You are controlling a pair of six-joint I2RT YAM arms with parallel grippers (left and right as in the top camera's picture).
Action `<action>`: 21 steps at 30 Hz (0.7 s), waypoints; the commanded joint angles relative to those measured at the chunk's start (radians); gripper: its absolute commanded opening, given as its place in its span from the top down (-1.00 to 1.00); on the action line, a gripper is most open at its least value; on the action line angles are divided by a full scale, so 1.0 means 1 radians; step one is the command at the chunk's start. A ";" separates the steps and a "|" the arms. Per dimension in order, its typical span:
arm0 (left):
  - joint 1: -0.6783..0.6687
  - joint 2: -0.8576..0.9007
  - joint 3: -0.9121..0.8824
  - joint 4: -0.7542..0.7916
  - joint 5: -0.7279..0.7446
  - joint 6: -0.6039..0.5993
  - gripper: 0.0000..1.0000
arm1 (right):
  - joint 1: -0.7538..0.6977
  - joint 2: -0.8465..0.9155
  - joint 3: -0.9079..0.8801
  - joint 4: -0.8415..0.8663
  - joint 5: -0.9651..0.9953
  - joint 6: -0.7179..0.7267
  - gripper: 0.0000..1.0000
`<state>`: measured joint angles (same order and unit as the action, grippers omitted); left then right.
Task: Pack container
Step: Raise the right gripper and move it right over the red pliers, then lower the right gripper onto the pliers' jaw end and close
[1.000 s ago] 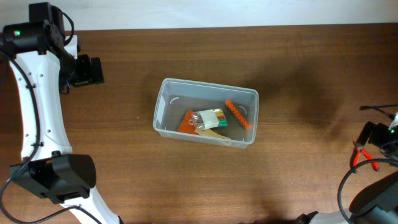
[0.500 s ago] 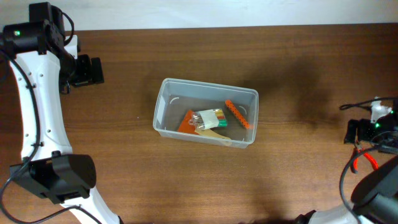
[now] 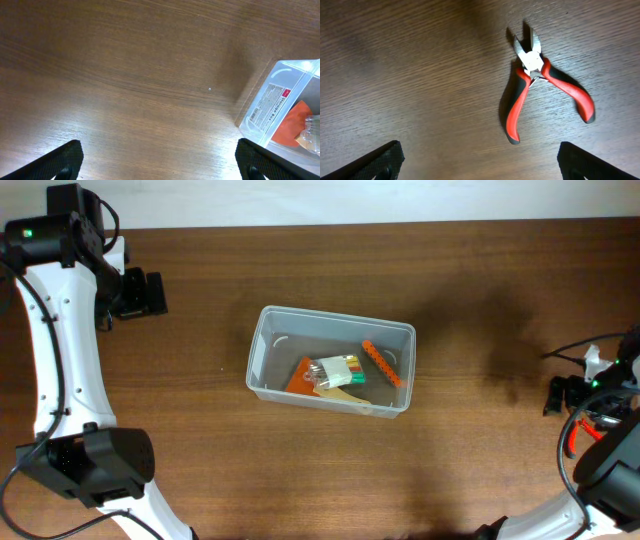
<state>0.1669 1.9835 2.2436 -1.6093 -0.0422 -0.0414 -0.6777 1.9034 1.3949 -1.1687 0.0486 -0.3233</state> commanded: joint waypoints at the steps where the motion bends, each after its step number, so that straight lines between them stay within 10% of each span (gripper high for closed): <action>1: 0.006 -0.004 0.010 -0.001 -0.007 0.013 -0.98 | 0.001 0.048 -0.011 0.022 0.005 0.049 -0.98; 21: 0.006 -0.004 0.010 -0.001 -0.007 0.013 -0.98 | -0.076 0.052 -0.083 0.087 0.001 0.068 -0.98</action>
<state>0.1669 1.9835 2.2436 -1.6093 -0.0422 -0.0410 -0.7570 1.9522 1.3445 -1.0996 0.0483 -0.2436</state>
